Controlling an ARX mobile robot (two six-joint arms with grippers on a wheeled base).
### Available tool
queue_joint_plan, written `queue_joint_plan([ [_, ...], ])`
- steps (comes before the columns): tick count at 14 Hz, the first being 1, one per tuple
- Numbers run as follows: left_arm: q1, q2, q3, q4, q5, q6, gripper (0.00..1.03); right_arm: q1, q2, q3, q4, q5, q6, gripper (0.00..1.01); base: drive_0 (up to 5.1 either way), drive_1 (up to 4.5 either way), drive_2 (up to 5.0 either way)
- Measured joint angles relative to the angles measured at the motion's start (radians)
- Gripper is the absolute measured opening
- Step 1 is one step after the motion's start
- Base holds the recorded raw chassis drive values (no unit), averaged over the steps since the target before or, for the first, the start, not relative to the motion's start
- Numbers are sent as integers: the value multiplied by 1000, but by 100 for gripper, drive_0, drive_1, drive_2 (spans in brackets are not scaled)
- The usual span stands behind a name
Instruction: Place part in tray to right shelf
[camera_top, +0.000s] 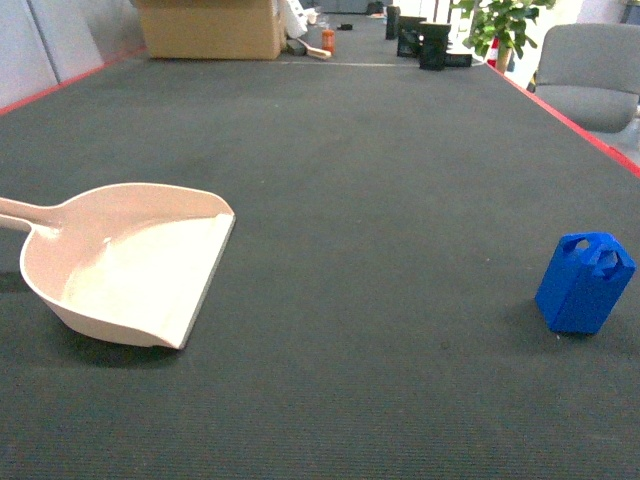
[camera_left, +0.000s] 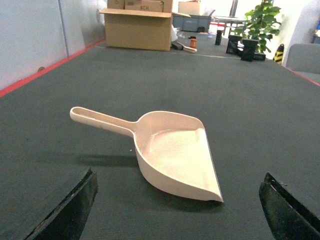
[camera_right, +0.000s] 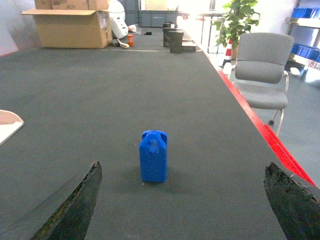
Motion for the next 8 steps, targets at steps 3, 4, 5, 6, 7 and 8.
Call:
queue_joint_plan([
  [3, 0, 0, 0, 0, 0, 0, 98, 0, 0, 0, 0, 0, 0, 98, 0, 0, 0],
  [4, 0, 0, 0, 0, 0, 0, 98, 0, 0, 0, 0, 0, 0, 98, 0, 0, 0],
  [5, 0, 0, 0, 0, 0, 0, 98, 0, 0, 0, 0, 0, 0, 98, 0, 0, 0],
  [6, 0, 0, 0, 0, 0, 0, 98, 0, 0, 0, 0, 0, 0, 98, 0, 0, 0],
  [7, 0, 0, 0, 0, 0, 0, 98, 0, 0, 0, 0, 0, 0, 98, 0, 0, 0],
  [8, 0, 0, 0, 0, 0, 0, 98, 0, 0, 0, 0, 0, 0, 98, 0, 0, 0],
])
